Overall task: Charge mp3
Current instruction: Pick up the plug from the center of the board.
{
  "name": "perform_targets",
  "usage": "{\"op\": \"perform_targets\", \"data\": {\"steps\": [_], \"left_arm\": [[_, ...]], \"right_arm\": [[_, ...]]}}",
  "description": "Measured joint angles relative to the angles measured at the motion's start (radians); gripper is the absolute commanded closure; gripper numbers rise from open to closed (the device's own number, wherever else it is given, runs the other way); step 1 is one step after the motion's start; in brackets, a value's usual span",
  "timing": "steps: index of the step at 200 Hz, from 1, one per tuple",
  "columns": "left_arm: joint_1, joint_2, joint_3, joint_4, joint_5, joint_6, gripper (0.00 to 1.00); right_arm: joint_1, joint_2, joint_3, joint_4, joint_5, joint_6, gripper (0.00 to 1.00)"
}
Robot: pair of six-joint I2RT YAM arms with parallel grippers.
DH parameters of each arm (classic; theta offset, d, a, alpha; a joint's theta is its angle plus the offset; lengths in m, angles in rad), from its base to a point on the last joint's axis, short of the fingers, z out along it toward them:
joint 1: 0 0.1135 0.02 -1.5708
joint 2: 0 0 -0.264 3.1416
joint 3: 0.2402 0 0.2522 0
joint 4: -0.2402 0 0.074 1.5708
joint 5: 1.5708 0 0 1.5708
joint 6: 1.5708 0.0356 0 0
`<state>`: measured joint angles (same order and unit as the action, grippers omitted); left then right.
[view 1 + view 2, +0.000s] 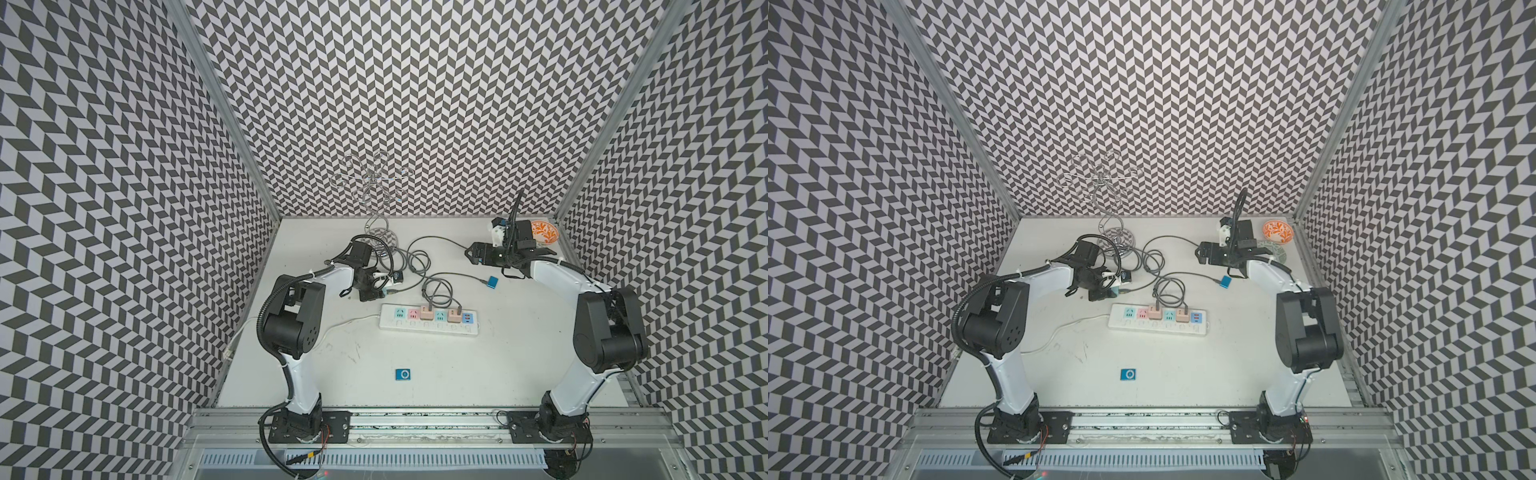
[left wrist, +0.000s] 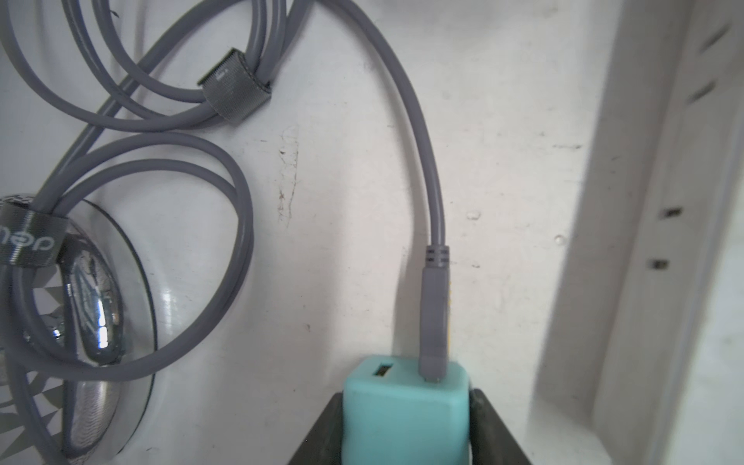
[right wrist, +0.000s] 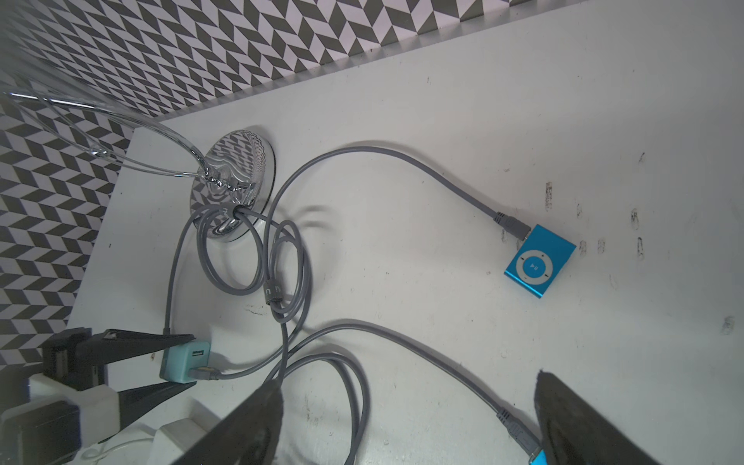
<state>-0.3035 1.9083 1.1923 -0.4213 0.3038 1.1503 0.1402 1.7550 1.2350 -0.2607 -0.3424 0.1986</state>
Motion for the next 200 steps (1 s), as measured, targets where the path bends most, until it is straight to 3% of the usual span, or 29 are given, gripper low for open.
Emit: {"op": "perform_targets", "data": {"steps": [16,49,70,119,163,200], "left_arm": [[-0.003,-0.005,-0.005,0.001,0.006,-0.015,0.74],[-0.002,-0.056,-0.068,0.027,0.024,-0.060,0.78],[0.009,-0.160,-0.160,0.100,0.059,-0.103,0.78],[0.018,-0.393,-0.348,0.443,0.120,-0.255,0.77],[0.023,-0.486,-0.462,0.735,0.102,-0.455,0.77],[0.026,-0.568,-0.483,0.912,0.063,-0.597,0.77]], "right_arm": [[0.000,0.000,0.000,0.000,-0.012,0.000,0.07],[0.000,0.000,0.000,0.000,-0.039,0.003,0.10],[0.000,-0.002,0.000,-0.002,-0.059,0.010,0.12],[0.015,-0.031,0.052,-0.066,-0.129,0.011,0.16],[0.032,-0.121,0.092,-0.050,-0.261,0.011,0.18],[0.089,-0.118,0.235,-0.079,-0.332,-0.027,0.19]]}}
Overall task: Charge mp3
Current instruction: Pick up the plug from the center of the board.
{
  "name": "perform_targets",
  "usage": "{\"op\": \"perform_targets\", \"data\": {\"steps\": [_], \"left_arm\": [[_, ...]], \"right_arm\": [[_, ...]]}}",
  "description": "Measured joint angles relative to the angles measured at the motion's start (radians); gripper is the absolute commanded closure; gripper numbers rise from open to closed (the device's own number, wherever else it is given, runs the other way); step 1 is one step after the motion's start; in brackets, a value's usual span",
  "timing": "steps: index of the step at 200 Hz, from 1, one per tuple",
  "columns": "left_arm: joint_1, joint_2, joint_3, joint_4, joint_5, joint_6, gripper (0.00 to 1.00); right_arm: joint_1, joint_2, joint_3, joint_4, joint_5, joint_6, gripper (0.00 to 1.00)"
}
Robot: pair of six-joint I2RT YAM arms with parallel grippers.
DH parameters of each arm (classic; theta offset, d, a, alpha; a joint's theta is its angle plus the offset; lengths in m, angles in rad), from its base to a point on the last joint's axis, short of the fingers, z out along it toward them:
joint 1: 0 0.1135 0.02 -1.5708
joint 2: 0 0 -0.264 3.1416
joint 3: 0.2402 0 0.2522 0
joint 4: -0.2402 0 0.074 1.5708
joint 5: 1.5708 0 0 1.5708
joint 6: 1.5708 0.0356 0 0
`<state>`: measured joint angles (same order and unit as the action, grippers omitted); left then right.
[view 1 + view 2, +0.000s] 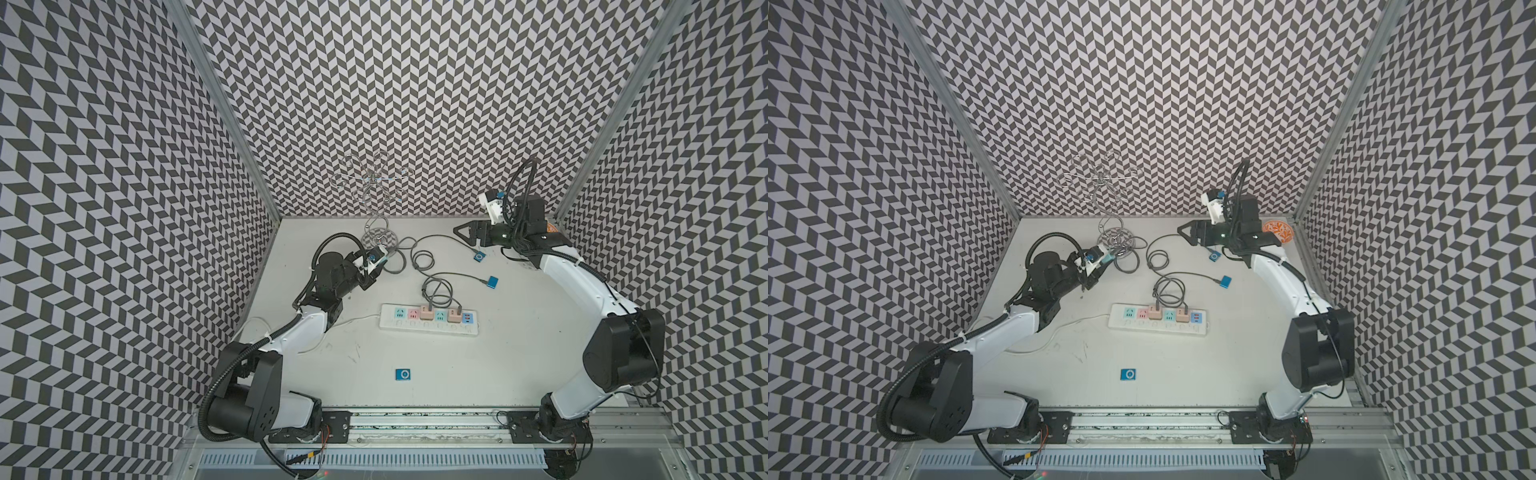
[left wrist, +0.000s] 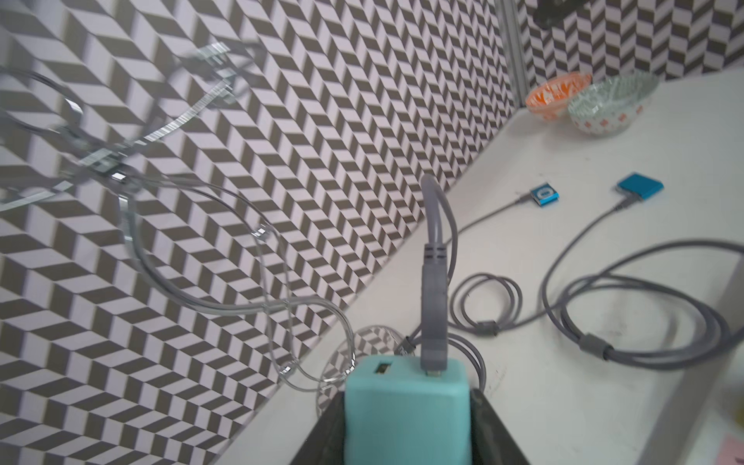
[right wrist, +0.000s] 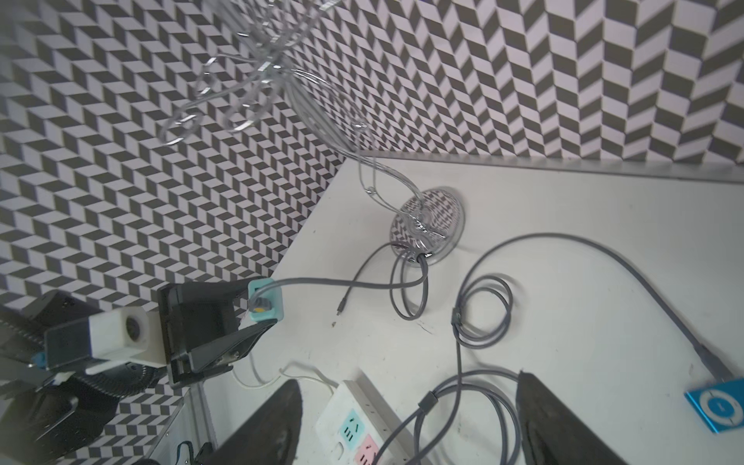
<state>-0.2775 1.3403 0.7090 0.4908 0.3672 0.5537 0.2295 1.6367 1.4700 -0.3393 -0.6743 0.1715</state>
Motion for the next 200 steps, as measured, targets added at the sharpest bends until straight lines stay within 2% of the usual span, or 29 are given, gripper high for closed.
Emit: {"op": "perform_targets", "data": {"steps": [37,72,116,200], "left_arm": [[0.014,-0.091,-0.020,0.091,-0.051,-0.064,0.77],[-0.006,-0.119,-0.105,0.210,-0.102,-0.129,0.77],[-0.090,-0.119,-0.177,0.310,-0.139,-0.143,0.77],[-0.187,-0.077,-0.174,0.361,-0.233,-0.126,0.77]], "right_arm": [[0.119,0.034,0.107,-0.037,-0.016,-0.049,0.23],[0.209,0.095,0.171,-0.058,-0.074,-0.085,0.28],[0.268,0.124,0.181,-0.088,-0.124,-0.113,0.29],[0.346,0.140,0.194,-0.098,-0.087,-0.153,0.32]]}}
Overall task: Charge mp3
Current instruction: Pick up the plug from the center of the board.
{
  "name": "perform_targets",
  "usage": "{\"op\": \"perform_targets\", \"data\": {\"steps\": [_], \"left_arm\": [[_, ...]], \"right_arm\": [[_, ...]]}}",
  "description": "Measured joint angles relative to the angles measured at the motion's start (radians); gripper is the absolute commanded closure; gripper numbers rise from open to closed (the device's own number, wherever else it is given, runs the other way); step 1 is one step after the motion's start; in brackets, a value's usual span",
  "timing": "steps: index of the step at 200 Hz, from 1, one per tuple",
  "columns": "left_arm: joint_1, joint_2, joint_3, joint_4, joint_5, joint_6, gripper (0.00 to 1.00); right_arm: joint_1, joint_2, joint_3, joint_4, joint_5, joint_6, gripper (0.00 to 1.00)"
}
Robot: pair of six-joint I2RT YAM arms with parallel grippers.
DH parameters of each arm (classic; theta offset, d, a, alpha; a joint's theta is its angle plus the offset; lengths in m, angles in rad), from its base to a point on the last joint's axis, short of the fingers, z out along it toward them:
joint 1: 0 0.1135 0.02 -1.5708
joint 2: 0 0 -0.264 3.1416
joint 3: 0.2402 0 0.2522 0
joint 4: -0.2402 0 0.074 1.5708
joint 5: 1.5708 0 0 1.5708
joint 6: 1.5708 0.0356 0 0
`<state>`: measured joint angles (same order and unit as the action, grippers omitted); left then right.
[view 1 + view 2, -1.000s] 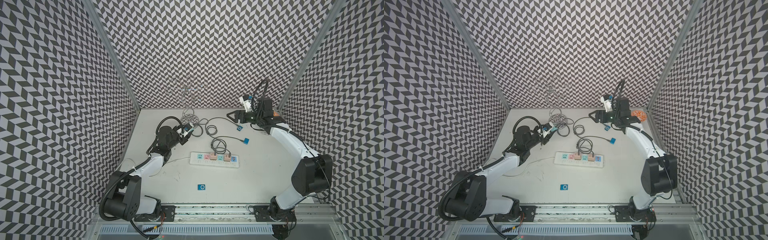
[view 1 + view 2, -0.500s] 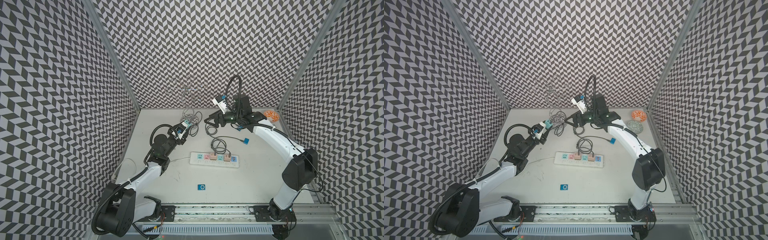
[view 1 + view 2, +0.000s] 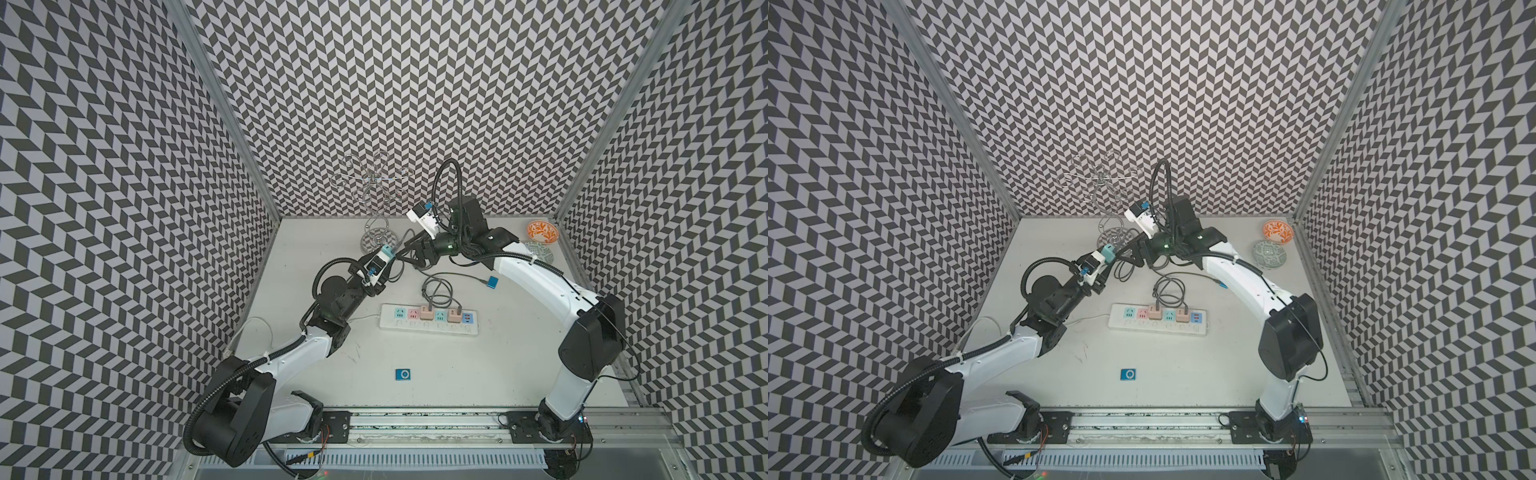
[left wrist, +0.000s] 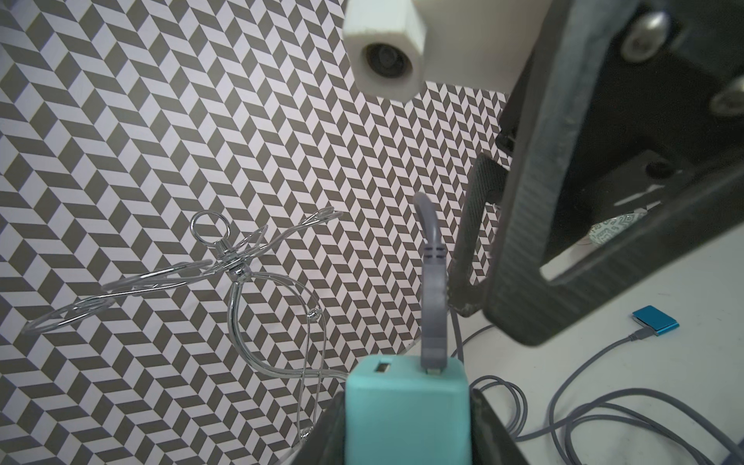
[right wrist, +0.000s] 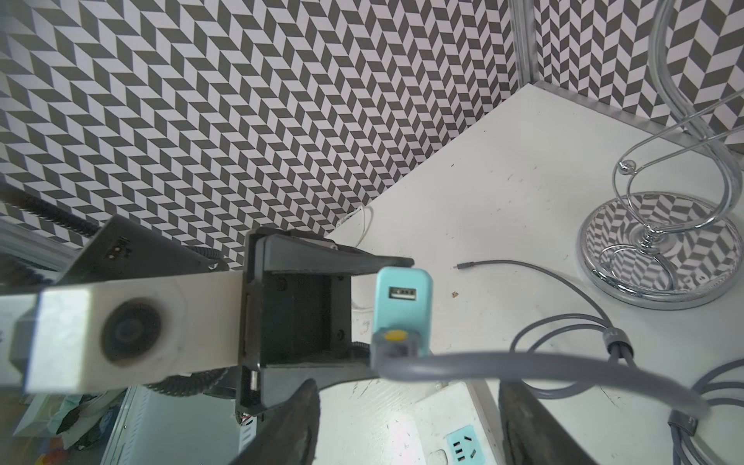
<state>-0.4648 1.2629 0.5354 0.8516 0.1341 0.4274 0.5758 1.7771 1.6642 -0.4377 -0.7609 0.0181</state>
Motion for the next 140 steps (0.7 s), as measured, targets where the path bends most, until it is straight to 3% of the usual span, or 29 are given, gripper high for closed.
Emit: {"op": "perform_targets", "data": {"steps": [82,103,140], "left_arm": [[-0.051,0.014,0.000,0.006,-0.066,0.036,0.77],[-0.061,0.016,0.000,0.016,-0.077,0.051,0.77],[-0.080,0.032,0.000,0.032,-0.097,0.077,0.77]], "right_arm": [[0.023,0.074,0.058,-0.020,0.020,0.000,0.41],[0.025,0.089,0.073,-0.040,0.024,0.000,0.46],[0.026,0.100,0.082,-0.056,0.021,0.001,0.66]]}}
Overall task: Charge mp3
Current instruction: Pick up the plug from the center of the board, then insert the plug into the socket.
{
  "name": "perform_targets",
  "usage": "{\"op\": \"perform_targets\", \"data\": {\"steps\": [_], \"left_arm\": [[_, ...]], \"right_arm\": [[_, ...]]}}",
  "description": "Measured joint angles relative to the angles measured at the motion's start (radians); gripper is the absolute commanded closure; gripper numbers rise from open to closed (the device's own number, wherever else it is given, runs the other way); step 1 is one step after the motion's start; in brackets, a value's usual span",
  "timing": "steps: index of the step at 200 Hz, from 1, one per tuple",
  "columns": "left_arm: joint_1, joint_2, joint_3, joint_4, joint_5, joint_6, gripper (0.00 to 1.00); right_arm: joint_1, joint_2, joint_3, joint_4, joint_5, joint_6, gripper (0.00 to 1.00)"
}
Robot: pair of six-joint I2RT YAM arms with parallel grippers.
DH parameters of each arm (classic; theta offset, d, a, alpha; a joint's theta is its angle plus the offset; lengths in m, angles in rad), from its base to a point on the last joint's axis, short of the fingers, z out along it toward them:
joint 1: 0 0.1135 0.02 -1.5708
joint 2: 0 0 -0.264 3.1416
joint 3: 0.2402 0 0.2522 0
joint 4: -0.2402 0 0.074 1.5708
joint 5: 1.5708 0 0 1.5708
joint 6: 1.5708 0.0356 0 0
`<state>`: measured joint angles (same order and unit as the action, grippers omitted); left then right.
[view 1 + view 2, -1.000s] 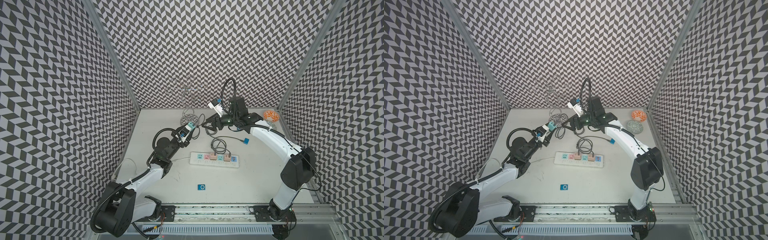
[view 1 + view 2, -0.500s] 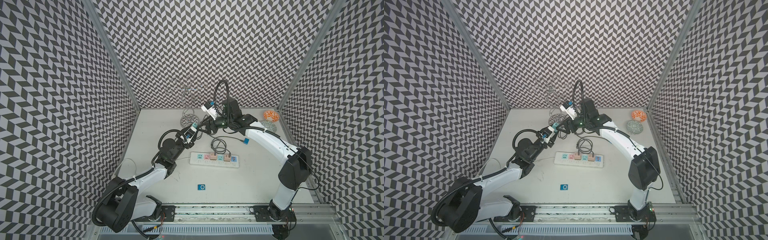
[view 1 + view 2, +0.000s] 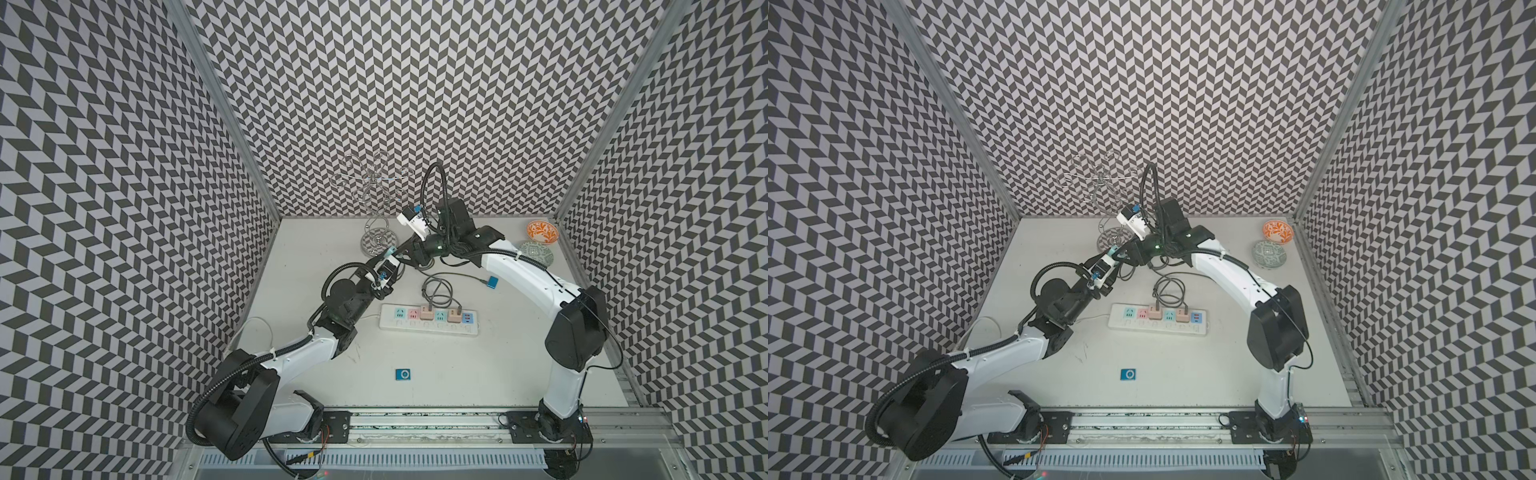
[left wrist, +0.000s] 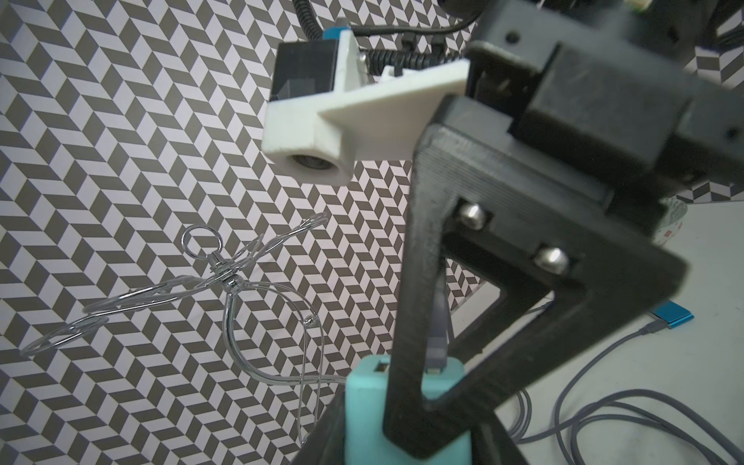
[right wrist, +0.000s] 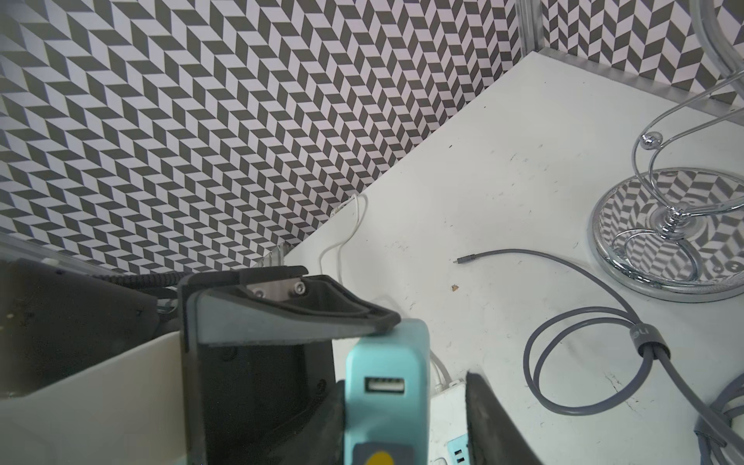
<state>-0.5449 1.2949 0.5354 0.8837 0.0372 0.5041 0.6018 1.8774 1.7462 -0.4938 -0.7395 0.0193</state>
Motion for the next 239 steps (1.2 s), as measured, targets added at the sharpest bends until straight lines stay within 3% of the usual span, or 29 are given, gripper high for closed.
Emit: {"op": "perform_targets", "data": {"steps": [13,73,92,101,155,200,239], "left_arm": [[-0.003,0.004,0.000,0.000,-0.009,0.009,0.76],[-0.004,-0.001,0.000,-0.004,-0.029,0.024,0.36],[0.016,-0.039,0.000,-0.037,-0.018,0.009,0.30],[0.036,-0.065,-0.001,-0.060,-0.005,-0.005,0.20],[0.245,-0.236,-0.005,-0.225,0.076,-0.119,0.17],[0.483,-0.227,0.043,-0.375,0.138,-0.272,0.17],[0.535,-0.193,0.045,-0.414,0.165,-0.340,0.17]], "right_arm": [[0.000,0.006,0.005,-0.003,-0.008,0.000,0.77],[-0.002,0.016,0.024,-0.027,0.025,-0.038,0.80],[-0.019,0.024,0.037,-0.043,0.040,-0.058,0.80],[-0.033,0.027,0.040,-0.050,0.050,-0.067,0.80],[-0.090,0.041,0.040,-0.082,0.143,-0.202,0.82],[0.016,0.042,-0.090,-0.082,0.228,-0.406,0.85],[0.099,0.044,-0.229,-0.084,0.278,-0.529,0.87]]}}
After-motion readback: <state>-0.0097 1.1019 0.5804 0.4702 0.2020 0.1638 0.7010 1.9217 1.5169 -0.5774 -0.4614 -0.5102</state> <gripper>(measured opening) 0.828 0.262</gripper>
